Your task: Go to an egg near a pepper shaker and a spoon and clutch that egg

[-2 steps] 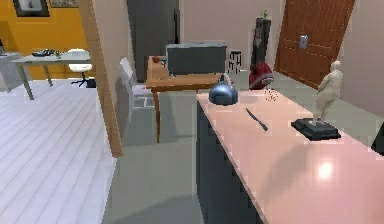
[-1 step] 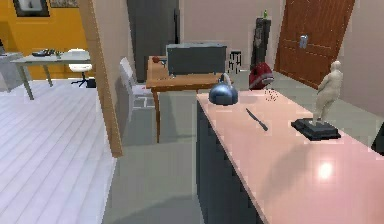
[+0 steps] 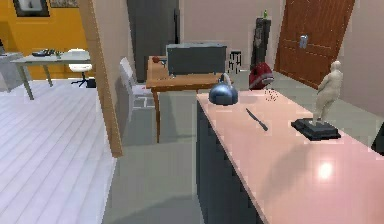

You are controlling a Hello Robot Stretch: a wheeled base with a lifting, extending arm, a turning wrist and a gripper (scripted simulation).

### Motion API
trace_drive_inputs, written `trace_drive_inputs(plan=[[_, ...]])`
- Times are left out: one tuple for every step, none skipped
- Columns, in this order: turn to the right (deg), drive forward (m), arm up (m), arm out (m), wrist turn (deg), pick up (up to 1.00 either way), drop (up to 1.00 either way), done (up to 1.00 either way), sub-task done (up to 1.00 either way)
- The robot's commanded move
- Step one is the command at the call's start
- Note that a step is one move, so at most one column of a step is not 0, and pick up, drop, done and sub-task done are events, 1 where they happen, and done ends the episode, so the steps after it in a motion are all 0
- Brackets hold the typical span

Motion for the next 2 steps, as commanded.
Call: trace_drive_inputs(plan=[[0.0,0.0,0.0,0.0,45.0,0.0,0.0,0.0,0.0],[0.0,0.0,0.0,0.0,30.0,0.0,0.0,0.0,0.0]])
